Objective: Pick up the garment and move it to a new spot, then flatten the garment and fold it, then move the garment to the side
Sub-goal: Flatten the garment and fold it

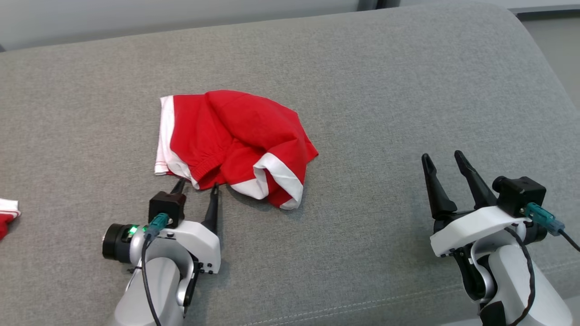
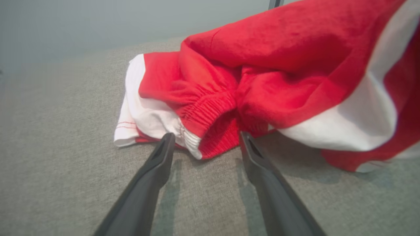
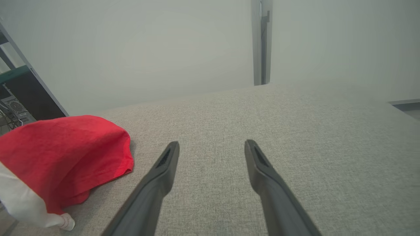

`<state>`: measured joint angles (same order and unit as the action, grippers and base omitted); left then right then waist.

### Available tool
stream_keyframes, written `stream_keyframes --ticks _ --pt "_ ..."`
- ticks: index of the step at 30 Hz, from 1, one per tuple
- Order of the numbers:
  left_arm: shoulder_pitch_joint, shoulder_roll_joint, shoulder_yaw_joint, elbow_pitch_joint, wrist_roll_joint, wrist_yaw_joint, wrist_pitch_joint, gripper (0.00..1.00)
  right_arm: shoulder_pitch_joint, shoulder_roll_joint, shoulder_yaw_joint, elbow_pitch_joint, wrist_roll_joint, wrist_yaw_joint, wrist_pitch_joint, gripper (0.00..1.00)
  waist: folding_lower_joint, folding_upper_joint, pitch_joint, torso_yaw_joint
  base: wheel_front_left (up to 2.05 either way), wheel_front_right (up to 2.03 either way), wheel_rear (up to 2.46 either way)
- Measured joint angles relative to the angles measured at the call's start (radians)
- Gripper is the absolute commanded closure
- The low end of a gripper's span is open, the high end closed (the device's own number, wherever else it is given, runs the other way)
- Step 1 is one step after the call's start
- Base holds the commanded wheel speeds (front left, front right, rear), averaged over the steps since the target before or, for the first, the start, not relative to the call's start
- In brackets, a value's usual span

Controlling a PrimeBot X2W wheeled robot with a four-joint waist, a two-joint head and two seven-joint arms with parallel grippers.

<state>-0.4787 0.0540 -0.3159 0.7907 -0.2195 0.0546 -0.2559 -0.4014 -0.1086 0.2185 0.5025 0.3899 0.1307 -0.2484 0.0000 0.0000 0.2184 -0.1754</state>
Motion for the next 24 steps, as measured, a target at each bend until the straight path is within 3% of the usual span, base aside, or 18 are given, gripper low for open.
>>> stream_keyframes --ticks 9,14,16,17,18,24 --pt "-0.008 0.006 0.092 0.021 0.010 0.008 0.000 0.00 0.000 0.002 -0.014 -0.004 0.006 0.000 0.000 0.00 0.0000 0.0000 0.023 -0.026 0.00 0.00 0.00" --pt "-0.030 0.010 0.124 0.045 0.015 0.007 0.000 0.53 -0.004 0.003 -0.010 -0.008 0.006 0.000 0.000 0.00 0.0000 0.0000 0.030 -0.033 0.00 0.00 0.00" --pt "-0.038 0.011 0.132 0.064 0.023 0.002 0.000 0.64 -0.005 0.003 -0.010 -0.009 0.006 0.000 0.000 0.00 0.0001 0.0000 0.033 -0.036 0.00 0.00 0.00" --pt "-0.042 0.012 0.135 0.072 0.029 -0.001 0.000 0.92 -0.005 0.003 -0.010 -0.009 0.006 0.000 0.000 0.00 0.0000 0.0000 0.034 -0.038 0.00 0.00 0.00" --pt "-0.044 0.013 0.139 0.080 0.033 -0.001 0.000 1.00 -0.005 0.002 -0.010 -0.009 0.006 0.000 0.000 0.00 0.0001 0.0000 0.034 -0.039 0.00 0.00 0.00" --pt "-0.047 0.011 0.198 -0.018 0.035 -0.007 0.000 1.00 -0.004 -0.005 -0.028 -0.008 0.007 0.000 0.000 0.00 0.0001 0.0000 0.029 -0.025 0.00 0.00 0.00"
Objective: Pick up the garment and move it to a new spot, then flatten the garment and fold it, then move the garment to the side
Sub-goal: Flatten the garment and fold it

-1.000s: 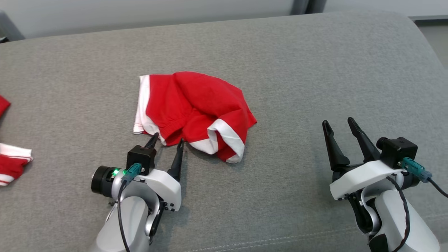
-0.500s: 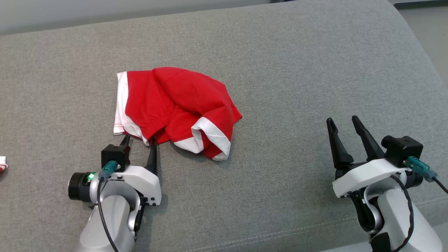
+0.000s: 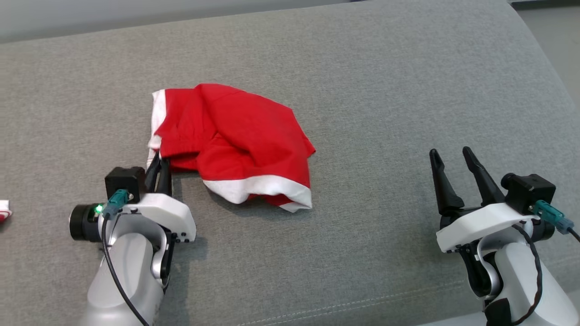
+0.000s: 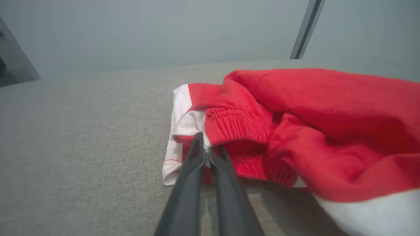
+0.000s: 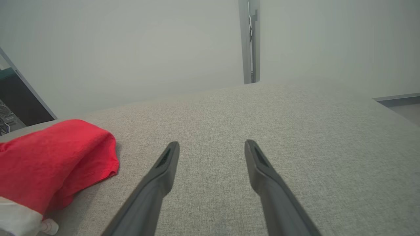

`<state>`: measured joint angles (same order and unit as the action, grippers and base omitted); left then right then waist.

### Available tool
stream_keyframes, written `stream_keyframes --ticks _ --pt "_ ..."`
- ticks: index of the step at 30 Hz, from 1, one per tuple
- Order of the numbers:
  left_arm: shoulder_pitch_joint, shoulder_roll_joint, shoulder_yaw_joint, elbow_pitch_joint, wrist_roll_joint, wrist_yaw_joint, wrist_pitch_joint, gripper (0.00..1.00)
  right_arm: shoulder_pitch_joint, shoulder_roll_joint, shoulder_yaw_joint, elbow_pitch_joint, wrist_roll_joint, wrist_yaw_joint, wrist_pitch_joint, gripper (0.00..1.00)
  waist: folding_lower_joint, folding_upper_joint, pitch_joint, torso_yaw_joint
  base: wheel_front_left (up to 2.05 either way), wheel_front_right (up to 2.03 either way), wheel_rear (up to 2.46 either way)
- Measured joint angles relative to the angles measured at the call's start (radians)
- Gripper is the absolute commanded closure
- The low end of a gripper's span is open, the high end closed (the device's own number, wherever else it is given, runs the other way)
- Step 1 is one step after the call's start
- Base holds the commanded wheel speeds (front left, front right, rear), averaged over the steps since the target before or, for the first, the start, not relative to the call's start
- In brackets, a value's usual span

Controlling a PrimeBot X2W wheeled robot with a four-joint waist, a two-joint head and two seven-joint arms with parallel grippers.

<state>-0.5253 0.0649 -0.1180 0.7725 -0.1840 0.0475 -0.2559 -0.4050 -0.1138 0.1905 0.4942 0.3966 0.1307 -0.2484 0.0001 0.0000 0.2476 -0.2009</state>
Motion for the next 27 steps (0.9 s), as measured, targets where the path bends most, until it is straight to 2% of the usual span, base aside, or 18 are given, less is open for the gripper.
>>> stream_keyframes --ticks 5,13,17,22,27 --pt "0.000 -0.012 0.011 -0.108 0.020 -0.036 0.000 1.00 0.003 0.000 -0.007 -0.002 0.009 0.000 0.000 0.00 0.0000 0.0000 -0.017 0.037 0.00 0.00 0.00" --pt "-0.055 -0.018 0.094 -0.326 0.037 -0.047 0.000 1.00 0.001 0.010 0.019 -0.019 0.021 0.000 0.000 0.00 0.0000 0.0000 -0.052 0.104 0.00 0.00 0.00" --pt "-0.112 -0.018 0.097 -0.437 0.078 -0.064 -0.001 1.00 0.002 0.012 0.027 -0.017 0.027 0.000 0.000 0.00 0.0000 0.0000 -0.070 0.121 0.00 0.00 0.00" --pt "-0.136 -0.024 0.008 -0.481 0.096 -0.103 -0.001 1.00 0.005 0.019 0.033 -0.006 0.037 0.000 0.000 0.00 0.0000 0.0000 -0.072 0.104 0.00 0.00 0.00" --pt "-0.130 -0.032 -0.184 -0.370 0.075 -0.128 -0.001 1.00 0.004 0.022 0.032 -0.004 0.040 0.000 0.000 0.00 -0.0001 0.0000 -0.060 0.063 0.00 0.00 0.00"
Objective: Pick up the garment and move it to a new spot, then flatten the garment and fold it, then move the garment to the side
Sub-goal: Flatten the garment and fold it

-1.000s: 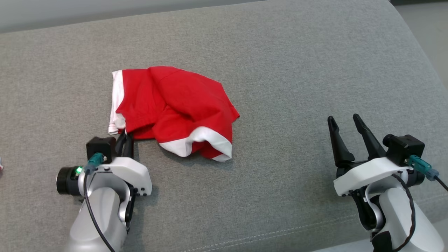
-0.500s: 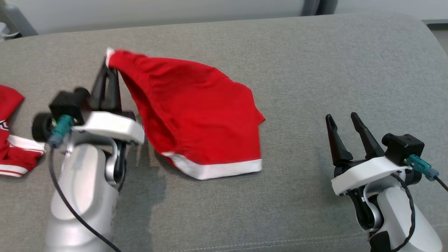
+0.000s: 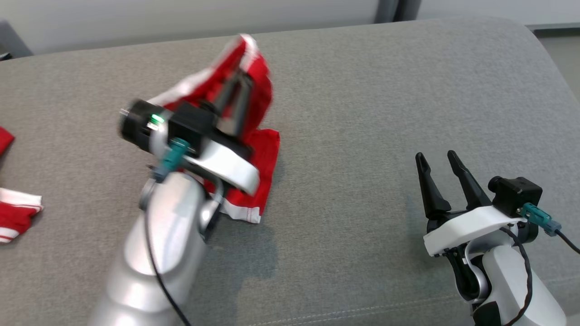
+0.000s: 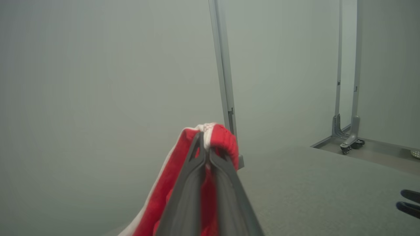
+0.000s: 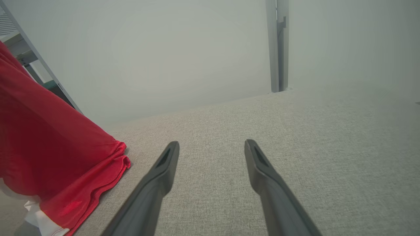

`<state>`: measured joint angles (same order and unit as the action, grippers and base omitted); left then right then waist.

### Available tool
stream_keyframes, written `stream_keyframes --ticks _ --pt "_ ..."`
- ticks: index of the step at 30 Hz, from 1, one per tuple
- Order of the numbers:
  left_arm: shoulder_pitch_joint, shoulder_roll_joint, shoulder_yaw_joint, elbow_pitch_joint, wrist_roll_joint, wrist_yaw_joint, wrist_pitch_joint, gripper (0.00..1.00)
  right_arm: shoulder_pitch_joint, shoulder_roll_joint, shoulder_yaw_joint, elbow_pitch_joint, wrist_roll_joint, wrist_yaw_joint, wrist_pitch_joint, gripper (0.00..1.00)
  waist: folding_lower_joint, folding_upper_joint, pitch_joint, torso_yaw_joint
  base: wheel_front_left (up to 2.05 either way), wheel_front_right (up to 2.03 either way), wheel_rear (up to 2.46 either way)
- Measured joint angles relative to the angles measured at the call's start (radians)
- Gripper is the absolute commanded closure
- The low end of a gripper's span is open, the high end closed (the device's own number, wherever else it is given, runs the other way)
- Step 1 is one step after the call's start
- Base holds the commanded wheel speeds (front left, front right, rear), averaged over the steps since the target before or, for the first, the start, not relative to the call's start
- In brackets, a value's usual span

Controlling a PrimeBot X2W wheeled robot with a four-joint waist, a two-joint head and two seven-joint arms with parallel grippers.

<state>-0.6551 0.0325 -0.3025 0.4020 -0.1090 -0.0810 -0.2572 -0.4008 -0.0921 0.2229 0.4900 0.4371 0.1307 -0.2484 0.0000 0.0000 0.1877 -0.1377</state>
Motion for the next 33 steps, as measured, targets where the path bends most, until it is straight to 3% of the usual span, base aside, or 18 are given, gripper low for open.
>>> stream_keyframes --ticks 1,2,4,5,10,15,18,19,21,24,33 --pt "0.003 0.000 -0.052 0.035 -0.019 -0.007 0.000 0.96 0.000 0.001 0.001 0.002 0.001 0.000 0.000 0.00 0.0000 0.0000 0.004 -0.009 0.00 0.00 0.00" --pt "0.005 0.000 -0.112 0.095 -0.045 -0.009 0.000 0.74 0.000 0.001 0.003 0.006 0.004 0.000 0.000 0.00 0.0000 0.0000 0.008 -0.019 0.00 0.00 0.00" --pt "0.026 -0.005 -0.218 0.209 -0.114 -0.020 0.002 0.06 -0.001 0.002 0.012 0.015 0.006 0.000 0.000 0.00 0.0000 0.0000 0.016 -0.038 0.00 0.00 0.00" --pt "0.033 -0.005 -0.260 0.255 -0.131 -0.020 0.002 0.00 -0.002 0.003 0.017 0.016 0.010 0.000 0.000 0.00 0.0000 0.0000 0.020 -0.047 0.00 0.00 0.00" --pt "0.007 0.001 -0.396 0.367 -0.210 -0.012 0.002 0.00 -0.011 0.007 0.017 0.020 0.021 0.000 0.000 0.00 0.0000 0.0000 0.036 -0.072 0.00 0.00 0.00" --pt "0.004 0.000 -0.468 0.449 -0.273 0.008 0.002 0.00 -0.011 0.007 0.011 0.021 0.021 0.000 0.000 0.00 0.0000 0.0000 0.027 -0.047 0.00 0.00 0.00" --pt "0.004 0.006 -0.460 0.431 -0.292 0.043 0.002 0.00 -0.011 0.005 0.016 0.012 0.022 0.000 0.000 0.00 0.0000 0.0000 0.023 -0.028 0.00 0.00 0.00" --pt "0.005 0.006 -0.430 0.384 -0.288 0.082 0.002 0.00 -0.014 0.003 0.035 -0.001 0.026 0.000 0.000 0.00 0.0000 0.0000 0.019 -0.004 0.00 0.00 0.00" --pt "0.012 0.004 -0.388 0.333 -0.279 0.108 0.001 0.00 -0.019 -0.003 0.079 -0.016 0.039 0.000 0.000 0.00 0.0000 0.0000 0.015 0.023 0.00 0.00 0.00" --pt "0.031 0.004 -0.352 0.304 -0.256 0.118 0.001 0.00 -0.021 -0.008 0.133 -0.027 0.055 0.000 0.000 0.00 0.0000 0.0000 0.010 0.054 0.00 0.00 0.00" --pt "0.147 0.006 -0.227 0.271 -0.219 0.117 0.001 0.00 -0.044 -0.065 0.432 -0.004 0.164 0.000 0.000 0.00 0.0000 0.0000 -0.008 0.209 0.00 0.00 0.00"
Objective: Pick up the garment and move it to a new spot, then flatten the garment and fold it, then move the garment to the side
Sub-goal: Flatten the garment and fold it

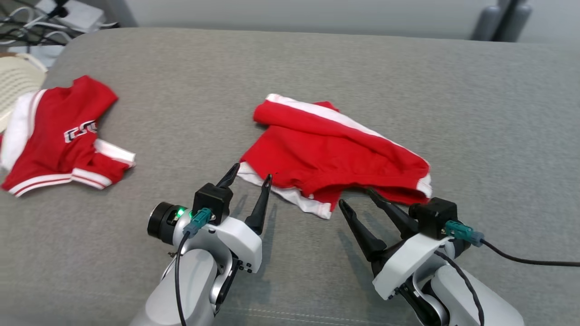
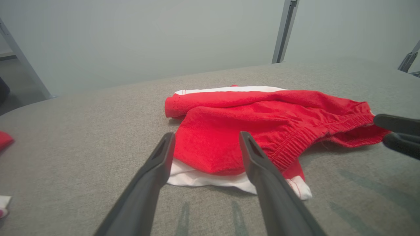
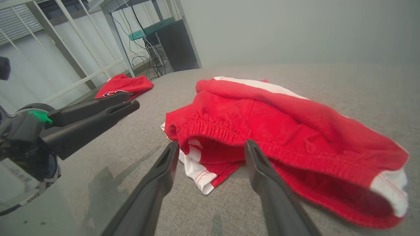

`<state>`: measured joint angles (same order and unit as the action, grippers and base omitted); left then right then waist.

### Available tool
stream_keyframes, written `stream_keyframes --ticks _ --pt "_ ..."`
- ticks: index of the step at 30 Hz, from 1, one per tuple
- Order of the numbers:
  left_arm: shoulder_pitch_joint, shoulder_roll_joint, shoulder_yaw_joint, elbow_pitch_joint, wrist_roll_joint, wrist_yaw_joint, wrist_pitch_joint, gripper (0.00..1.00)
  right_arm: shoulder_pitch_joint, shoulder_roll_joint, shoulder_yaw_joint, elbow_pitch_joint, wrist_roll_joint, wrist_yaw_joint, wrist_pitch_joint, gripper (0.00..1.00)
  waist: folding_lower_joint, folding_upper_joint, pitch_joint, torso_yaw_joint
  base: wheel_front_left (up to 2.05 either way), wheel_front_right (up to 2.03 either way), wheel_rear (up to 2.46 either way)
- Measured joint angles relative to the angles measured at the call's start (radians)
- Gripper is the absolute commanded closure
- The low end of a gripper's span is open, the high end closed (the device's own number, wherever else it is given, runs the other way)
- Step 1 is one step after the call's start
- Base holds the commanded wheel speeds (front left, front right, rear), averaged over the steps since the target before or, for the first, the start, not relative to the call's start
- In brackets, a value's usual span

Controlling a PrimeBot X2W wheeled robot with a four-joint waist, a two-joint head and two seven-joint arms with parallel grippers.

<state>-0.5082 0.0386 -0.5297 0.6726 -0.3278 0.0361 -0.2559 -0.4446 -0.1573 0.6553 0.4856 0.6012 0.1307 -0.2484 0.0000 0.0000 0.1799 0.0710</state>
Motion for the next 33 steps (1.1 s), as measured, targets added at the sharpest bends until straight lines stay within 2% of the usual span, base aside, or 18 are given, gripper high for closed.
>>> stream_keyframes --ticks 7,13,20,21,22,23,25,26,33 --pt "0.044 0.000 0.055 -0.022 0.022 -0.003 0.000 0.00 -0.059 -0.040 0.102 0.096 0.043 0.000 0.000 0.00 0.0000 0.0000 -0.001 0.108 0.00 0.00 0.00" --pt "0.075 -0.002 0.055 -0.052 0.007 -0.009 0.000 0.00 -0.099 -0.056 0.127 0.205 0.051 0.000 0.000 0.00 0.0000 0.0000 0.010 0.205 0.00 0.00 0.00" --pt "0.082 -0.002 0.050 -0.075 -0.028 -0.009 0.000 0.00 -0.130 -0.061 0.102 0.282 0.008 0.000 0.000 0.00 0.0000 0.0000 0.030 0.283 0.00 0.00 0.00" --pt "0.085 -0.002 0.047 -0.078 -0.033 -0.009 0.000 0.00 -0.131 -0.061 0.100 0.296 0.001 0.000 0.000 0.05 0.0000 0.0000 0.033 0.291 0.00 0.00 0.00" --pt "0.088 -0.002 0.044 -0.081 -0.037 -0.009 0.000 0.00 -0.133 -0.061 0.096 0.306 -0.005 0.000 0.000 0.25 0.0000 0.0000 0.036 0.299 0.00 0.00 0.00" --pt "0.091 -0.002 0.040 -0.084 -0.038 -0.009 0.000 0.00 -0.136 -0.060 0.092 0.316 -0.012 0.000 0.000 0.51 0.0000 0.0000 0.040 0.306 0.00 0.00 0.00" --pt "0.092 -0.003 0.035 -0.090 -0.046 -0.008 0.000 0.00 -0.143 -0.059 0.072 0.326 -0.025 0.000 0.000 0.76 0.0000 0.0000 0.046 0.316 0.00 0.00 0.00" --pt "0.092 -0.002 0.035 -0.093 -0.047 -0.007 0.000 0.00 -0.146 -0.058 0.060 0.326 -0.034 0.000 0.000 0.98 0.0000 0.0000 0.048 0.319 0.00 0.00 0.00" --pt "0.095 -0.003 0.042 -0.095 -0.051 0.000 0.000 0.00 -0.156 -0.056 0.004 0.267 -0.026 0.000 0.000 1.00 0.0000 0.0000 0.049 0.291 0.00 0.00 0.00"
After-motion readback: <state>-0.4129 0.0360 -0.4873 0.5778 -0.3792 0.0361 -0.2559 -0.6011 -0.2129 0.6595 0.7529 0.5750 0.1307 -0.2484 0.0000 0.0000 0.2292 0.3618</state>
